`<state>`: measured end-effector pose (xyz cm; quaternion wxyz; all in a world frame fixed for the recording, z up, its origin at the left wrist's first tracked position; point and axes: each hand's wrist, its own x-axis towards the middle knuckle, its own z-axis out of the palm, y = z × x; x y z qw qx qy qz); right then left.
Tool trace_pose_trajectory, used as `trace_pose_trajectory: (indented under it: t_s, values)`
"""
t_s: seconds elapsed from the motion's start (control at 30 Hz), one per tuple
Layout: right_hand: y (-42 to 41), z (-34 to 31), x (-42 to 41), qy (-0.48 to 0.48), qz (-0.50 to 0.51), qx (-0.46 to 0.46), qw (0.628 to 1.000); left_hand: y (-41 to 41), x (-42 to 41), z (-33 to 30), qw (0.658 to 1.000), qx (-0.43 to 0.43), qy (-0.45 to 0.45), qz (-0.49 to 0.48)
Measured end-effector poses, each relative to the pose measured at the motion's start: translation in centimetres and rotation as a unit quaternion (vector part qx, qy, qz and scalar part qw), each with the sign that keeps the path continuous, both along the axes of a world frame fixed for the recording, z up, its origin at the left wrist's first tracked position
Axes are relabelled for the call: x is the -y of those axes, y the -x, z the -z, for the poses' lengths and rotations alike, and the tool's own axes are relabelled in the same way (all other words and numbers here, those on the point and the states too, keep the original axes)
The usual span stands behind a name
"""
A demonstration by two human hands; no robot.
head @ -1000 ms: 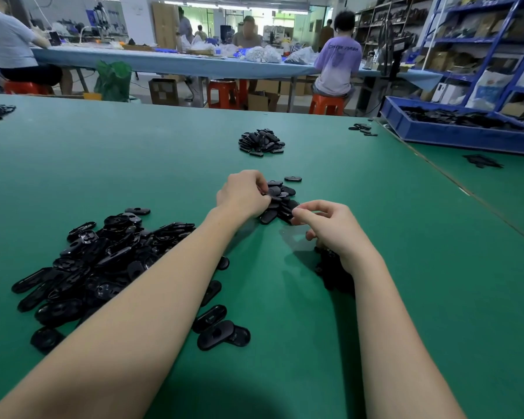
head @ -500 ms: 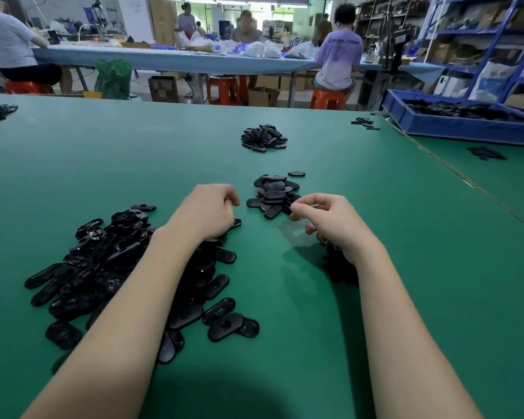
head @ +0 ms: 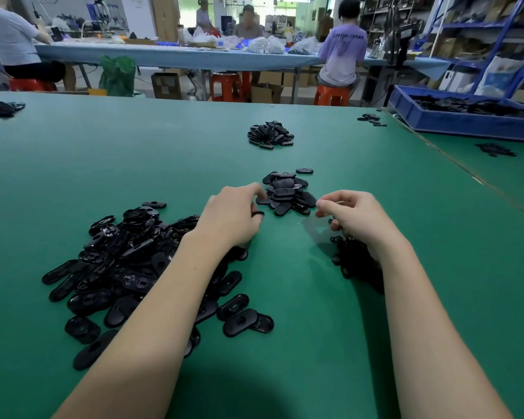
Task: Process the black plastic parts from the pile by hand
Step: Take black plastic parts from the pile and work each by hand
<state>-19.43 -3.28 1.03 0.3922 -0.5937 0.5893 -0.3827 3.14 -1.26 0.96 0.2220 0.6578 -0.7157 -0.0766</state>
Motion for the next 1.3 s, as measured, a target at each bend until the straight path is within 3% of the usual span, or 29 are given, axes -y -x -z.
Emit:
trace_pose_trajectory:
  t_s: [0.13,0.3,0.43,0.63,0.77,1.0,1.17,1.3]
  values:
    - [1.5,0.1,0.2,0.012,0.035,-0.047,0.998,2.0,0.0,-0.5,0.992,-0.111,0.010,0.061]
    - [2.5,-0.3,0.4,-0.028,0.001,-0.207,0.978,3.5,-0.4,-0.6,0.976,-0.196,-0.026,0.092]
    - [2.5,-0.6,0.4,-0.065,-0.028,-0.283,0.957,3.6,-0.6,-0.7,0.941,-0.325,-0.057,0.073]
    - [2.1,-0.5,0.4,-0.067,-0.025,-0.312,0.947,3.4,-0.2,-0.2,0.891,-0.448,-0.073,0.027]
    - [1.9,-0.6,0.3,-0.046,-0.030,-0.278,0.959,3.4,-0.2,-0.2,0.856,-0.511,-0.081,0.012]
    - [0.3,-1.0,0.1,0.006,-0.092,-0.175,0.980,3.7,-0.3,-0.4,0.827,-0.553,-0.102,0.010]
    - [-0.6,-1.3,-0.4,-0.006,-0.125,-0.067,0.990,3.9,-0.3,-0.3,0.836,-0.537,-0.111,-0.004]
    - [-0.9,-1.8,-0.9,0.006,-0.131,-0.035,0.991,3.9,-0.4,-0.2,0.851,-0.513,-0.109,-0.006]
